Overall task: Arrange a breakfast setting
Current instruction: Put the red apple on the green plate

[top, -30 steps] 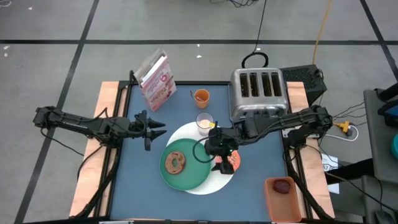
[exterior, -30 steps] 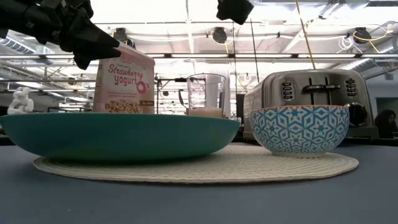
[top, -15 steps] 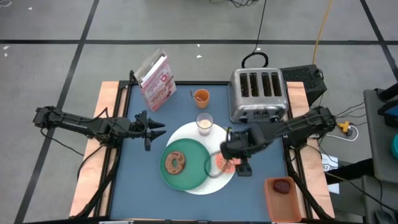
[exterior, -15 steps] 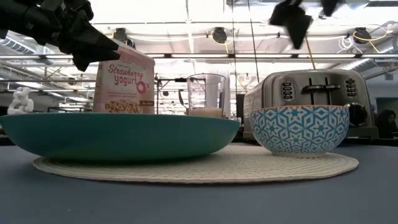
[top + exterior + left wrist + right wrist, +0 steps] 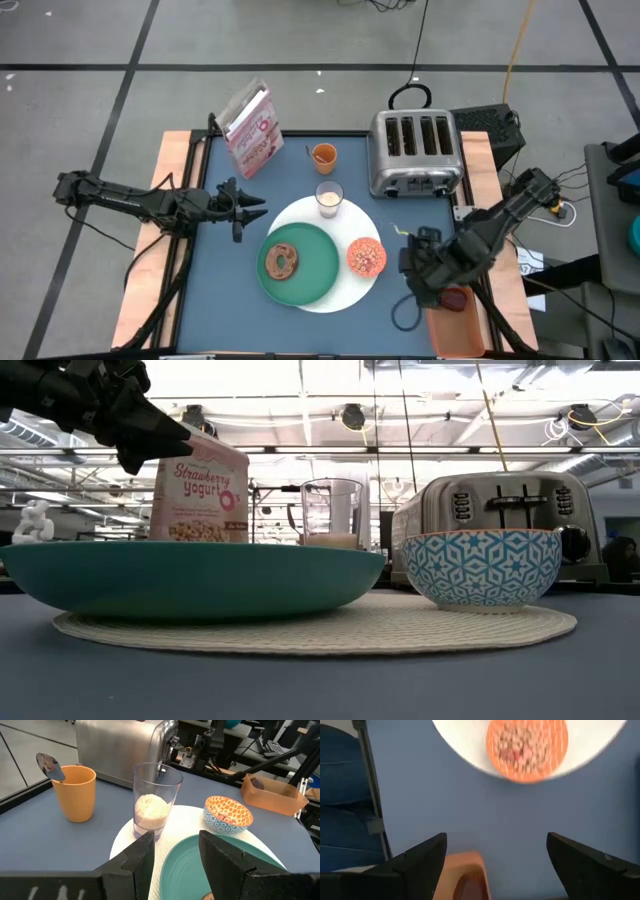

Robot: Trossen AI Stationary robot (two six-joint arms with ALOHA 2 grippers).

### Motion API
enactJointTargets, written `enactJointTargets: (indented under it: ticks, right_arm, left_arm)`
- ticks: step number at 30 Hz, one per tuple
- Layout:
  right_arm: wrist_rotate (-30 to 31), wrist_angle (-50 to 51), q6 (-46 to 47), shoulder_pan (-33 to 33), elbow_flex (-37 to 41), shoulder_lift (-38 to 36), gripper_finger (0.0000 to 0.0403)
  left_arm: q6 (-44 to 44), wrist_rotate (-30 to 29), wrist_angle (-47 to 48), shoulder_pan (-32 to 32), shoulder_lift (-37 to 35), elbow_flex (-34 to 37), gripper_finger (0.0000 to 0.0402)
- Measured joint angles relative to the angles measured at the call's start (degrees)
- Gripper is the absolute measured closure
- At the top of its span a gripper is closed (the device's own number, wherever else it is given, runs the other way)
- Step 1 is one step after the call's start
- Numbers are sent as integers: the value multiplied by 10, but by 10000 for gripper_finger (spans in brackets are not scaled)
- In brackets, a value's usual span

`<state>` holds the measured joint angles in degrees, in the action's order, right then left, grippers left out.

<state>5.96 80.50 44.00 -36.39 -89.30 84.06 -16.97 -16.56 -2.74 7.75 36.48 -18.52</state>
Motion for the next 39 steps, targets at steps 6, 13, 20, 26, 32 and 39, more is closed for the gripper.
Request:
enactJointTargets:
  ticks: [6,13,20,26,32,39]
  right_arm:
    - [0,28,141,-57,0,1,69]
    - [-2,16,262,-115,0,12,69]
    - [-2,-45,230,-125,0,14,69]
    - [8,-42,220,-139,0,19,69]
    - [27,-11,300,-189,0,54,69]
    - [-18,25,348,-236,1,99,69]
  left_arm:
    - [0,0,0,0,0,0,243]
    - [1,0,0,0,0,0,243]
    - [1,0,0,0,0,0,243]
    - [1,0,-1,0,0,0,243]
    - [1,0,-1,0,0,0,243]
    - [1,0,-1,0,0,0,243]
